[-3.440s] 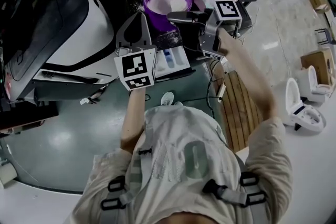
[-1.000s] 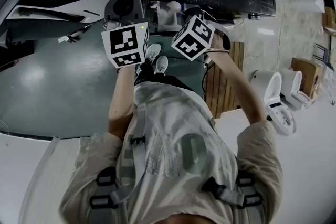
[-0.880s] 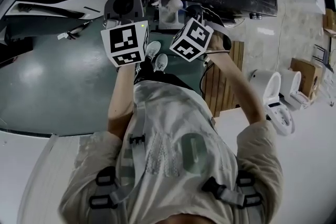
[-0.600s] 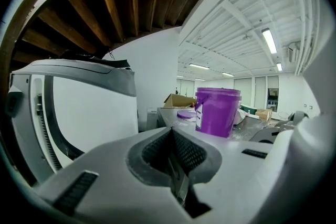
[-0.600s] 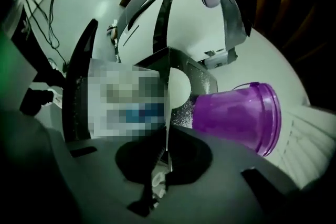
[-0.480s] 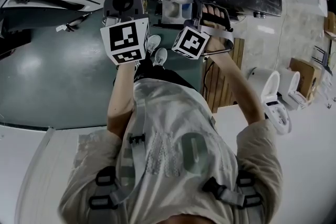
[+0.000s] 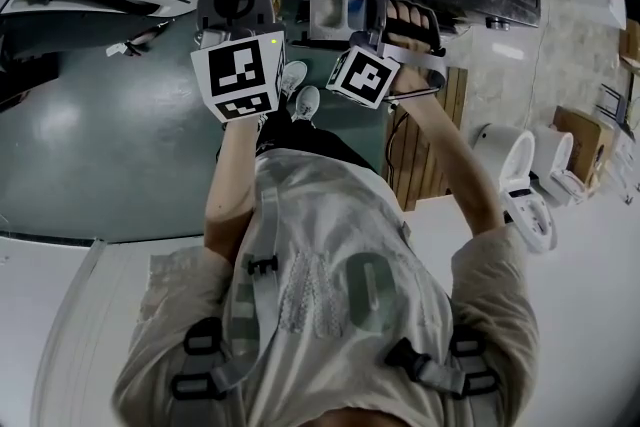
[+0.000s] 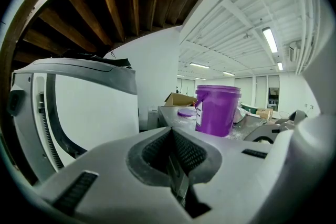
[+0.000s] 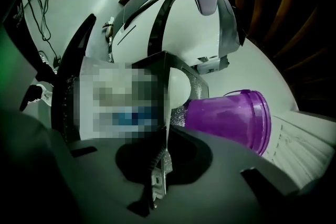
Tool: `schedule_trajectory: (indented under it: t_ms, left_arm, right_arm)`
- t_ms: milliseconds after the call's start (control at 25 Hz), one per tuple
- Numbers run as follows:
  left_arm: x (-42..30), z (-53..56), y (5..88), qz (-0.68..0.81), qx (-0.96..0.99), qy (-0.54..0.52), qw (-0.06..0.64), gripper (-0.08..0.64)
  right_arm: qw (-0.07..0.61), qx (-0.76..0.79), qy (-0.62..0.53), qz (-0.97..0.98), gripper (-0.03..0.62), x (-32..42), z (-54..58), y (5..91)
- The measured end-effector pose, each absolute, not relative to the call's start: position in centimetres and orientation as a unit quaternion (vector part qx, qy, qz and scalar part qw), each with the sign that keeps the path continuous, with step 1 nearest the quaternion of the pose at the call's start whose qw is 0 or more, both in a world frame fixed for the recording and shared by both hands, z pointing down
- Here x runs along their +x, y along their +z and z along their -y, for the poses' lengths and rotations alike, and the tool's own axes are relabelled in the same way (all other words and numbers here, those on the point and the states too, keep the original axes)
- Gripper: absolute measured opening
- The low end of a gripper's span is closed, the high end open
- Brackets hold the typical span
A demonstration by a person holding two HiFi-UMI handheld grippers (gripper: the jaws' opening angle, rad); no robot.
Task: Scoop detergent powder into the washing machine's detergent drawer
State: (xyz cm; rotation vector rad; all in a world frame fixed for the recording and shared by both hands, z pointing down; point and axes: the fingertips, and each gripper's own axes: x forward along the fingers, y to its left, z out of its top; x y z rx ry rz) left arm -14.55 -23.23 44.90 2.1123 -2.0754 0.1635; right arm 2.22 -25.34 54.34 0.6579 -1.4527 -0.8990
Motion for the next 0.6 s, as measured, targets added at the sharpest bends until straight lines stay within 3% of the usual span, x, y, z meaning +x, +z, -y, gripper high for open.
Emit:
schedule_trajectory:
  t_ms: [240,600]
  left_arm:
    - [-14.0,23.5,44.4,0.693,0.714,0.055,0.083,0.020]
    - [-12.0,24.5,41.6,0.671,0.738,0.051,0.055,0.020]
  right_arm:
    - [0.594,0.287,-0.339,0.671,0.006,1.9,24.8,54.4]
    - [0.488,0.361,-0.106,0.788,0.006,1.9,24.7,51.6]
